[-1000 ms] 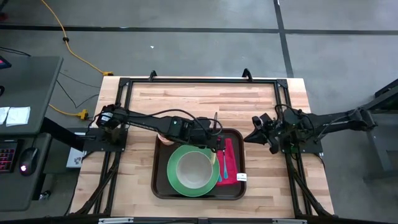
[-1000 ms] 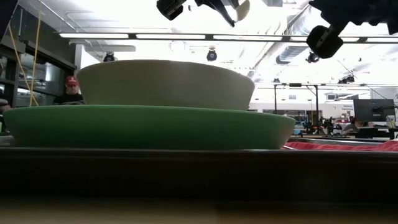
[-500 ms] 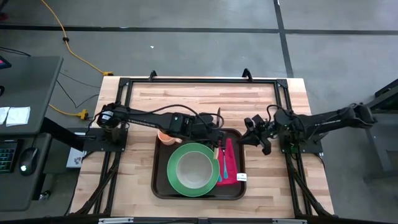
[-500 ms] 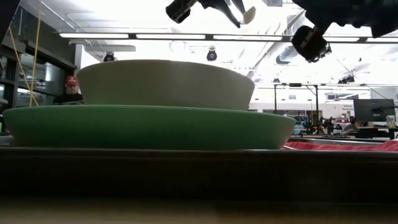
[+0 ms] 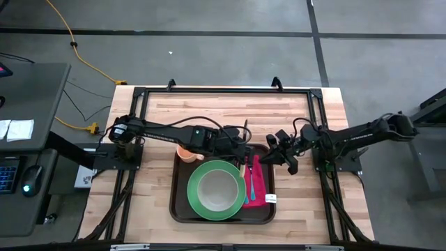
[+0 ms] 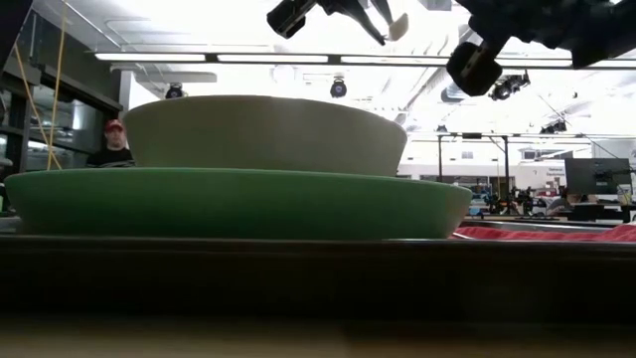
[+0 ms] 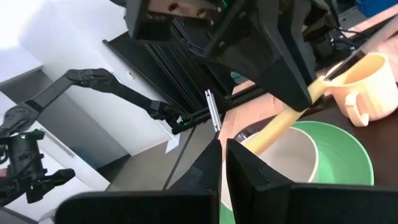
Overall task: Set up tray
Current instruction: Put the yellow table knife on the red table napkin to the right of the blue fork
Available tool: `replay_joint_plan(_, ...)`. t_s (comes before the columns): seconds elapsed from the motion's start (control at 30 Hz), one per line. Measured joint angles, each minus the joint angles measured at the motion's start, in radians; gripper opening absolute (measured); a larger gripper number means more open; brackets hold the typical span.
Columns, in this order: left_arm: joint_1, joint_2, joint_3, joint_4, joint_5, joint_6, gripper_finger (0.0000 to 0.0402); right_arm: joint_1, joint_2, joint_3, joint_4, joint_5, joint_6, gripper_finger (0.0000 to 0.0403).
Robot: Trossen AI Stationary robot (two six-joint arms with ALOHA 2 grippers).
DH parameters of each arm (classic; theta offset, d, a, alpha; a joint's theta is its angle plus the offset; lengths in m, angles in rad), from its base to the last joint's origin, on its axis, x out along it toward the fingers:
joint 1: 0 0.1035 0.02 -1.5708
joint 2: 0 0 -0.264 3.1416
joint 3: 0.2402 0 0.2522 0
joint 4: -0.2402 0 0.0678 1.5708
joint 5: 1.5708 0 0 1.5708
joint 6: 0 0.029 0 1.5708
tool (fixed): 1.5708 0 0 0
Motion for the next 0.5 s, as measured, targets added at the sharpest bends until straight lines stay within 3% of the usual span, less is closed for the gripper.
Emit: replay_joint_plan(0.5, 0.0, 0.0, 0.0, 0.001, -0.008, 0.008, 0.0062, 0.0, 0.092, 0.0, 0.046, 0.017, -0.007, 0.0001)
